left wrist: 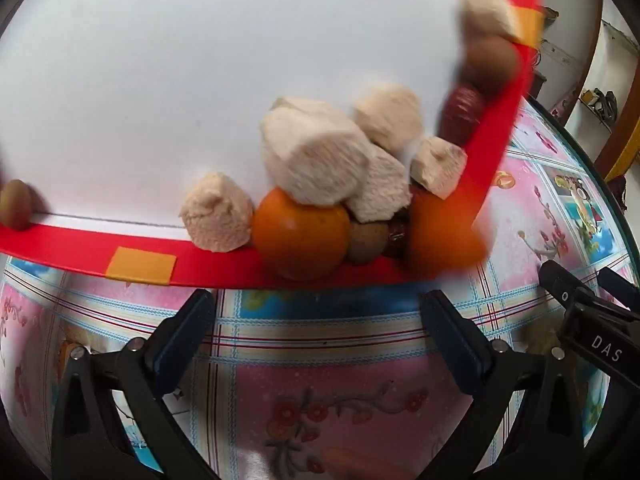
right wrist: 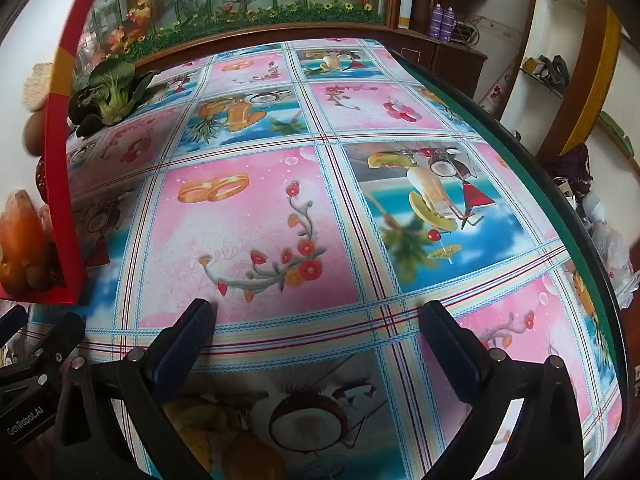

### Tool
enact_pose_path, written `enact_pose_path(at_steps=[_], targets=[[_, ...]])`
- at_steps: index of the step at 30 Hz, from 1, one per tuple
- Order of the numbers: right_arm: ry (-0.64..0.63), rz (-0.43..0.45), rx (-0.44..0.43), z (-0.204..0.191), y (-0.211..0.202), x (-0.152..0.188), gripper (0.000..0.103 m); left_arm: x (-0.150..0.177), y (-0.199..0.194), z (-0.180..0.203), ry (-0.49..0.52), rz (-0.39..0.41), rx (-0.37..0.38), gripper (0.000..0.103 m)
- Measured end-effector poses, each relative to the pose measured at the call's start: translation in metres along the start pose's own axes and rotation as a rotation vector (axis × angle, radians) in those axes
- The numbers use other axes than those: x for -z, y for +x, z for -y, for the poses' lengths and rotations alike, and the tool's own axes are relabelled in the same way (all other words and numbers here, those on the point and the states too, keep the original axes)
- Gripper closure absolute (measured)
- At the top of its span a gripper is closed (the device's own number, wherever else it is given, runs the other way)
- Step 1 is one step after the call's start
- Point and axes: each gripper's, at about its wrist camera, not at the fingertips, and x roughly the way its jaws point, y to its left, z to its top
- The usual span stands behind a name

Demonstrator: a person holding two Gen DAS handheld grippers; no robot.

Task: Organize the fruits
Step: 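Tilt the red-rimmed tray with the left tool, pouring fruits onto the table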

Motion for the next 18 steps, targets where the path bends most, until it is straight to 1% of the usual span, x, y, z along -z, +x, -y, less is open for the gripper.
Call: enact_pose_path(at_steps=[4, 13, 18], targets=[[-0.001, -0.001, 0.001, -0.0001, 0.0000, 0.0000, 0.000, 0.0002, 0.0042, 0.0036, 0.000, -0.001, -0.001, 0.000], [-0.001, 0.001, 0.001, 0.0001, -0.0001, -0.0002, 0.000, 0.0007, -0.0011, 0.0066, 0.002, 0.002, -0.001, 0.000], [-0.002, -0.001, 0.001, 0.0000, 0.0003, 0.0000, 0.000, -0.0022, -0.0030, 0.0012, -0.001, 0.000, 0.001, 0.000]])
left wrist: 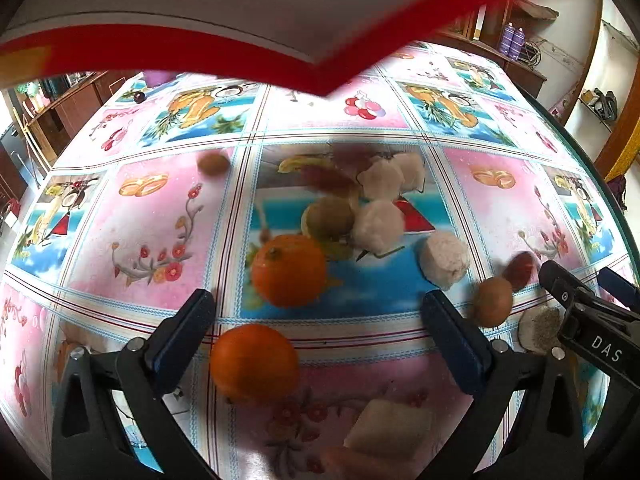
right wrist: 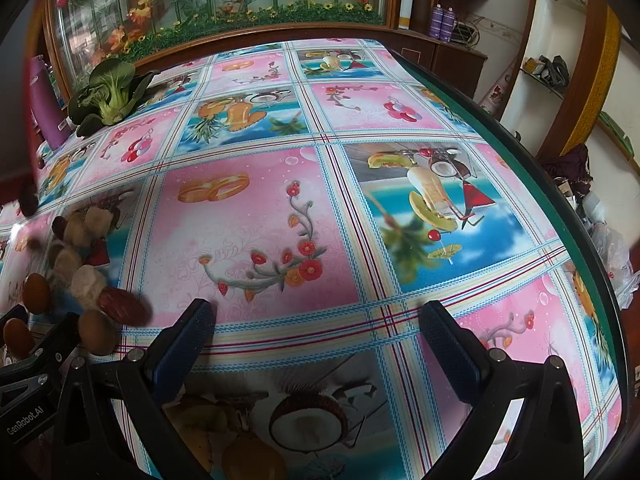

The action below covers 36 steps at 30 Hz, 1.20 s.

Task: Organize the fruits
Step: 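Tilt the red-rimmed tray with the left tool, pouring fruits onto the table, then move both tools toward the two oranges on the table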

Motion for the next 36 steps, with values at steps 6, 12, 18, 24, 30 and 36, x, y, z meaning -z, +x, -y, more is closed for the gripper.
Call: enact_pose_path(at_steps=[6, 12, 18, 24, 30, 36], targets=[[0.000, 0.000, 0.000, 0.0000, 0.0003, -0.0001, 0.000, 0.0016, 0.0003, 0.0070, 0.001, 0.000, -0.003, 0.000], [0.000, 0.000, -0.001, 0.0002, 0.0005, -0.0002, 0.000, 0.0019, 0.0006, 0.0066, 0.001, 0.000, -0.003, 0.000], [0.000, 0.000, -0.001, 0.0001, 0.0007, -0.0001, 0.000, 0.0016, 0.0011, 0.0061, 0.001, 0.000, -0.002, 0.000], [0.001, 0.001, -0.002, 0.0003, 0.0005, 0.0001, 0.000, 0.0011, 0.0015, 0.0058, 0.000, -0.001, -0.002, 0.000], [0.001, 0.001, -0.002, 0.0002, 0.0002, 0.0000, 0.000, 0.0011, 0.0014, 0.0060, 0.001, -0.001, -0.002, 0.000], [0.001, 0.001, -0.002, -0.0001, 0.0003, 0.0000, 0.000, 0.0009, 0.0015, 0.0060, 0.001, -0.001, -0.002, 0.000]])
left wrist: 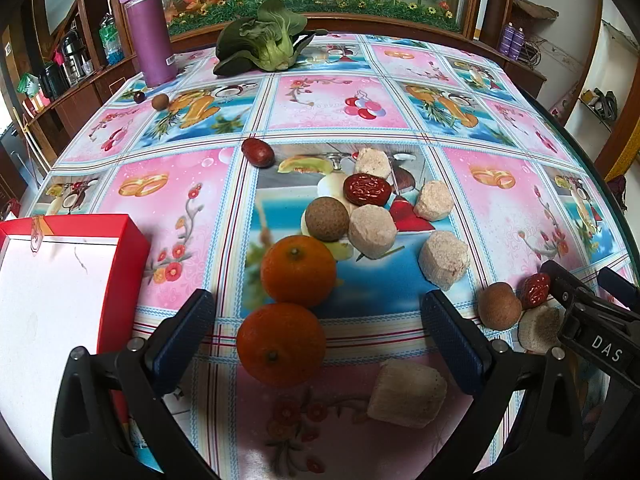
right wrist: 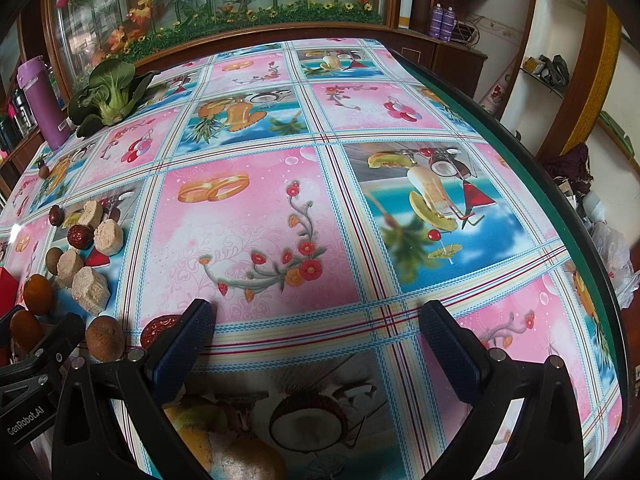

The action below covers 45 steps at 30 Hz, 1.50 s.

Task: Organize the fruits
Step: 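Move both tools toward the two oranges on the table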

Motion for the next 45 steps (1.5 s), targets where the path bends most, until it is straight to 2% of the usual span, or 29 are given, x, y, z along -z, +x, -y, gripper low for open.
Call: enact_pose_path(at_steps=[6, 8, 11, 12, 14, 16, 18, 20, 22, 23, 27, 29, 32, 34, 37, 40, 42, 43, 45], targets=[[0.000, -0.001, 0.000, 0.000, -0.001, 0.001, 0.000, 0.000, 0.000, 0.000, -0.003, -0.001, 0.000, 0.000], [-0.018, -0.011, -0.013, 0.000, -0.002, 0.001, 0.000, 0.000, 0.000, 0.000, -0.023, -0.013, -0.023, 0.000], [-0.102, -0.089, -0.097, 0.006, 0.002, -0.005, 0.001, -0.003, -0.001, -0.003, 0.019, -0.102, 0.017, 0.000], [-0.083, -0.076, -0.130, 0.012, -0.001, -0.004, 0.001, 0.000, -0.006, -0.005, 0.032, -0.109, 0.037, 0.000], [-0.037, -0.014, -0.204, 0.028, -0.017, -0.003, 0.001, 0.015, -0.026, -0.012, 0.014, -0.069, 0.096, 0.000], [-0.035, 0.070, -0.224, 0.037, -0.035, -0.001, 0.001, 0.032, -0.055, -0.019, 0.019, -0.021, 0.150, 0.000], [-0.058, 0.142, -0.234, 0.044, -0.054, 0.004, 0.001, 0.050, -0.090, -0.028, 0.037, 0.042, 0.170, 0.000], [-0.062, 0.157, -0.300, 0.049, -0.063, 0.005, 0.001, 0.065, -0.120, -0.040, 0.044, 0.107, 0.172, 0.000], [-0.061, 0.173, -0.382, 0.048, -0.069, 0.006, 0.001, 0.073, -0.141, -0.053, 0.035, 0.154, 0.146, 0.000], [-0.056, 0.179, -0.412, 0.048, -0.073, 0.005, 0.001, 0.074, -0.152, -0.064, 0.020, 0.172, 0.098, 0.000], [-0.109, 0.166, -0.532, 0.014, -0.085, 0.001, 0.001, 0.050, -0.170, -0.108, -0.047, 0.173, -0.013, 0.000], [-0.158, 0.177, -0.581, -0.013, -0.093, -0.001, 0.001, 0.025, -0.181, -0.137, -0.078, 0.216, -0.068, 0.000], [-0.216, 0.142, -0.629, -0.054, -0.094, -0.011, 0.001, -0.011, -0.185, -0.175, -0.096, 0.231, -0.151, 0.000], [-0.213, 0.114, -0.667, -0.075, -0.088, -0.020, 0.001, -0.045, -0.178, -0.202, -0.114, 0.245, -0.232, 0.000], [-0.179, 0.104, -0.696, -0.098, -0.081, -0.024, 0.001, -0.086, -0.151, -0.229, -0.134, 0.227, -0.323, 0.000], [-0.201, 0.108, -0.716, -0.107, -0.082, -0.016, 0.001, -0.101, -0.119, -0.232, -0.130, 0.167, -0.340, 0.000], [-0.236, 0.115, -0.717, -0.106, -0.083, -0.010, 0.001, -0.095, -0.111, -0.224, -0.127, 0.161, -0.280, 0.000], [-0.261, 0.117, -0.708, -0.103, -0.080, -0.007, 0.001, -0.085, -0.108, -0.212, -0.104, 0.162, -0.233, 0.000], [-0.261, 0.118, -0.705, -0.091, -0.075, -0.009, 0.001, -0.071, -0.107, -0.186, -0.047, 0.162, -0.186, 0.000]])
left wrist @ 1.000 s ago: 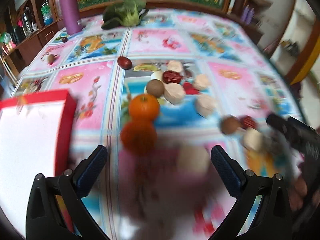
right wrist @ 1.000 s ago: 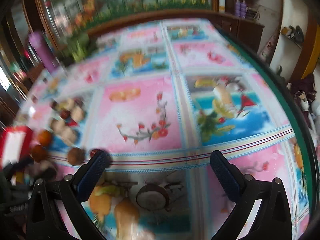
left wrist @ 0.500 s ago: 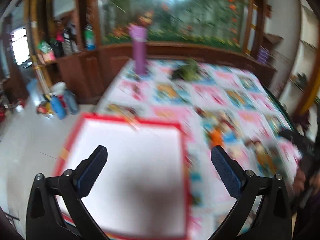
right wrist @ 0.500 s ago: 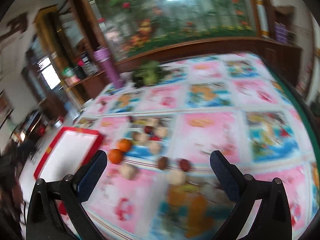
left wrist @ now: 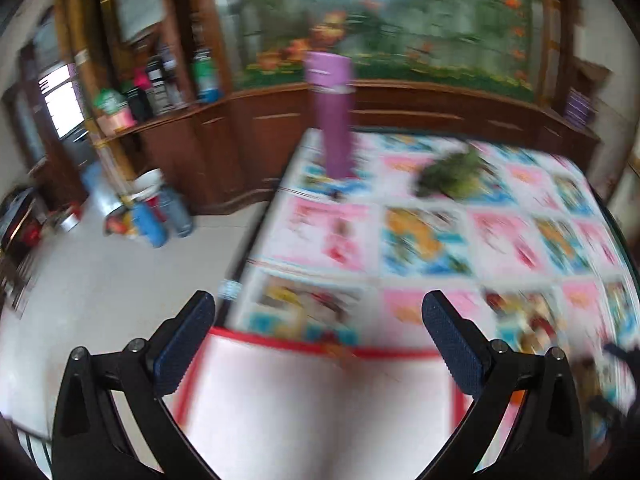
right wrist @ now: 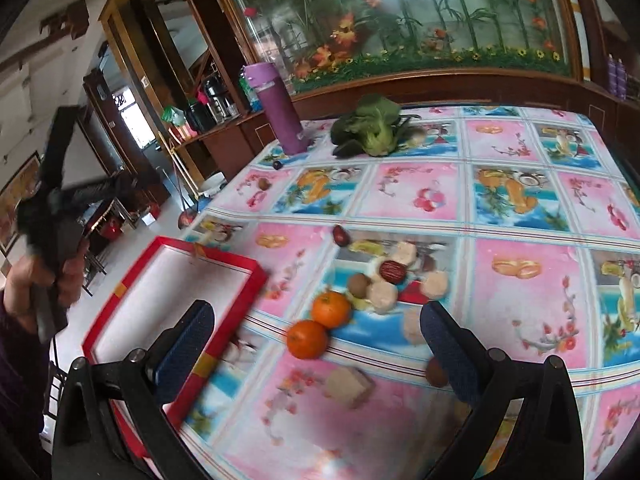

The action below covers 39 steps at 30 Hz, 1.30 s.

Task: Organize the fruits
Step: 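Move both tools toward the two oranges on the table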

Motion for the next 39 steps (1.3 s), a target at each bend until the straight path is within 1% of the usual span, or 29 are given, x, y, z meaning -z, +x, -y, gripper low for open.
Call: enact_pose_path(at_steps=[3, 6, 8, 9, 10, 12, 15, 17, 19, 21, 22, 23, 25, 26, 28, 30, 32, 34, 36, 39], targets=[[0.085, 0.023, 0.001, 0.034, -0.009, -0.001, 0.001, 0.030, -0.012, 0.049, 0.100, -0.012, 0.104, 0.000], [0.131, 0.082, 0.032, 0.057, -0.022, 0.002, 0.001, 0.048, -0.018, 0.090, 0.140, -0.028, 0.184, 0.000], [0.170, 0.104, 0.014, 0.065, -0.026, 0.004, 0.001, 0.053, -0.012, 0.116, 0.158, -0.053, 0.221, 0.000], [0.178, 0.107, 0.011, 0.067, -0.027, 0.004, 0.001, 0.054, -0.009, 0.126, 0.172, -0.068, 0.220, 0.000], [0.173, 0.113, 0.018, 0.067, -0.029, 0.003, 0.001, 0.057, -0.003, 0.136, 0.188, -0.091, 0.202, 0.000], [0.168, 0.122, 0.022, 0.067, -0.032, 0.001, 0.001, 0.060, 0.006, 0.144, 0.180, -0.107, 0.192, 0.000], [0.195, 0.110, 0.007, 0.071, -0.031, 0.001, 0.001, 0.066, 0.016, 0.149, 0.143, -0.137, 0.218, 0.001], [0.197, 0.103, 0.006, 0.071, -0.028, 0.002, 0.001, 0.069, 0.020, 0.154, 0.140, -0.150, 0.239, 0.002], [0.202, 0.103, 0.003, 0.071, -0.028, 0.003, 0.001, 0.074, 0.024, 0.160, 0.160, -0.165, 0.236, 0.009], [0.207, 0.106, 0.002, 0.071, -0.029, 0.004, 0.001, 0.076, 0.032, 0.163, 0.175, -0.190, 0.236, 0.026], [0.208, 0.108, 0.000, 0.071, -0.029, 0.004, 0.001, 0.077, 0.036, 0.163, 0.169, -0.203, 0.247, 0.030], [0.210, 0.107, -0.003, 0.071, -0.029, 0.004, 0.001, 0.077, 0.040, 0.162, 0.153, -0.219, 0.274, 0.032], [0.214, 0.108, -0.010, 0.071, -0.028, 0.004, 0.001, 0.078, 0.044, 0.159, 0.137, -0.227, 0.299, 0.033], [0.216, 0.108, -0.017, 0.071, -0.027, 0.004, 0.001, 0.079, 0.044, 0.160, 0.138, -0.224, 0.309, 0.035], [0.213, 0.103, -0.035, 0.068, -0.024, 0.004, 0.001, 0.080, 0.044, 0.163, 0.148, -0.227, 0.334, 0.042], [0.205, 0.084, -0.064, 0.063, -0.019, 0.003, 0.008, 0.083, 0.044, 0.166, 0.156, -0.243, 0.373, 0.052], [0.203, 0.066, -0.089, 0.059, -0.014, 0.002, 0.012, 0.086, 0.044, 0.168, 0.162, -0.253, 0.410, 0.059], [0.205, 0.056, -0.109, 0.056, -0.009, 0.000, 0.014, 0.087, 0.042, 0.168, 0.159, -0.248, 0.431, 0.066], [0.217, 0.044, -0.135, 0.053, -0.002, -0.002, 0.020, 0.087, 0.041, 0.166, 0.152, -0.245, 0.436, 0.067], [0.225, 0.015, -0.149, 0.047, 0.010, -0.004, 0.024, 0.086, 0.043, 0.159, 0.119, -0.246, 0.444, 0.068]])
